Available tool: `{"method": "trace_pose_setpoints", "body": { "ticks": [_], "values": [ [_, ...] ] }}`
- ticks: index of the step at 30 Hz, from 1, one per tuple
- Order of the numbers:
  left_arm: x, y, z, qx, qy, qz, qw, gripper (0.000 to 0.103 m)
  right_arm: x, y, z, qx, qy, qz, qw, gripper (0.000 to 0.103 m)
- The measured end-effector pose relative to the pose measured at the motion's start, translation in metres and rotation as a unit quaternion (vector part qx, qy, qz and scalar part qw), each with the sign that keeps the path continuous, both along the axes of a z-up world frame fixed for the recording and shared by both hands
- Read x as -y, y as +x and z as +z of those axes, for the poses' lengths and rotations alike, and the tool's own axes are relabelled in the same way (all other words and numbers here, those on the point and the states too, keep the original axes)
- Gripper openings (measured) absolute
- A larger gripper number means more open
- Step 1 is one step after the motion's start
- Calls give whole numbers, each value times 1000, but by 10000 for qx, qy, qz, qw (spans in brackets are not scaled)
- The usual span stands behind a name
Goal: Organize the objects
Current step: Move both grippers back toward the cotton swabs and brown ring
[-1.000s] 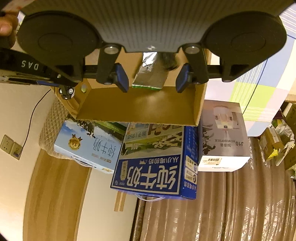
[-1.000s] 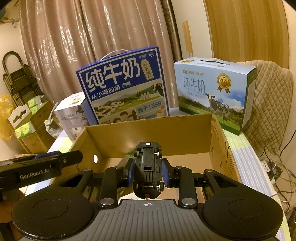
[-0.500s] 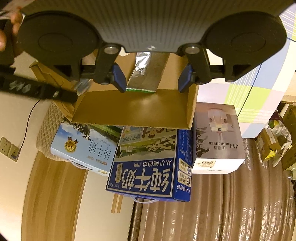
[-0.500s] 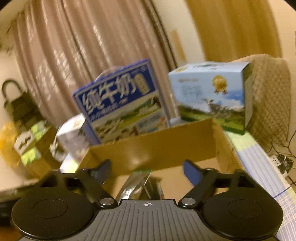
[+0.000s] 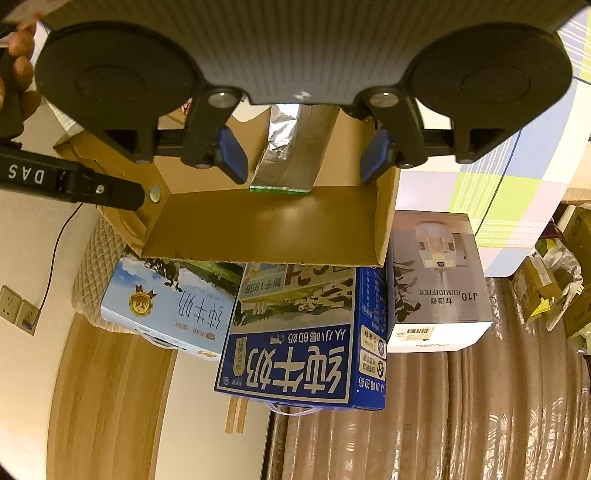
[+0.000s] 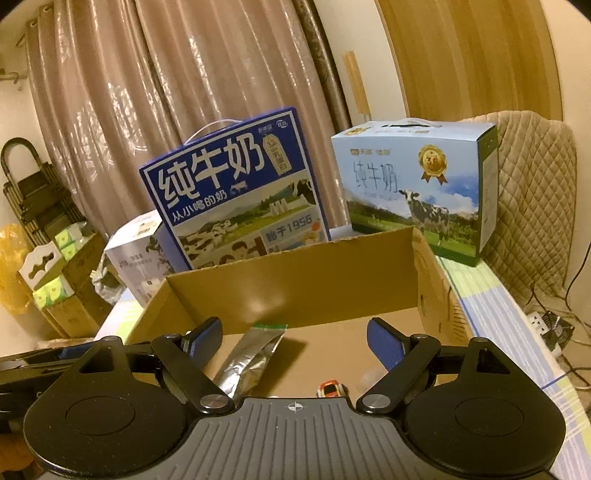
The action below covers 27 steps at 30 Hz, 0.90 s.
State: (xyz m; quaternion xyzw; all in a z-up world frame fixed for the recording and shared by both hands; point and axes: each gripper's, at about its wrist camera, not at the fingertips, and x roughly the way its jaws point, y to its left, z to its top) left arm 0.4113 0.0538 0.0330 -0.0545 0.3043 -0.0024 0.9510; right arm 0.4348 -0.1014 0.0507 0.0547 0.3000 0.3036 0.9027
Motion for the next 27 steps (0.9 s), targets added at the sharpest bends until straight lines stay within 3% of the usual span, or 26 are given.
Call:
{"method": "trace_pose_setpoints", "body": {
  "ticks": [7, 11, 16, 23, 27],
  "values": [
    [6, -11, 0, 8, 318, -96, 9994, 77, 17, -20, 7, 211, 45, -127, 9997, 83],
    [2, -27, 9, 141, 431, -31, 9990, 88, 32, -45, 8, 268, 72, -15, 9996, 83],
    [0, -53, 16, 229, 599, -10, 9979, 94, 48, -69, 0, 81, -59, -9, 9999, 83],
    [-3, -110, 5, 77, 536, 66, 9985, 98, 61, -90, -7, -82, -189, 107, 9997, 83],
    [-1, -138, -2, -41, 487, 63, 9988, 99, 68, -99, -16, -441, -193, 145, 9987, 83]
  ]
}}
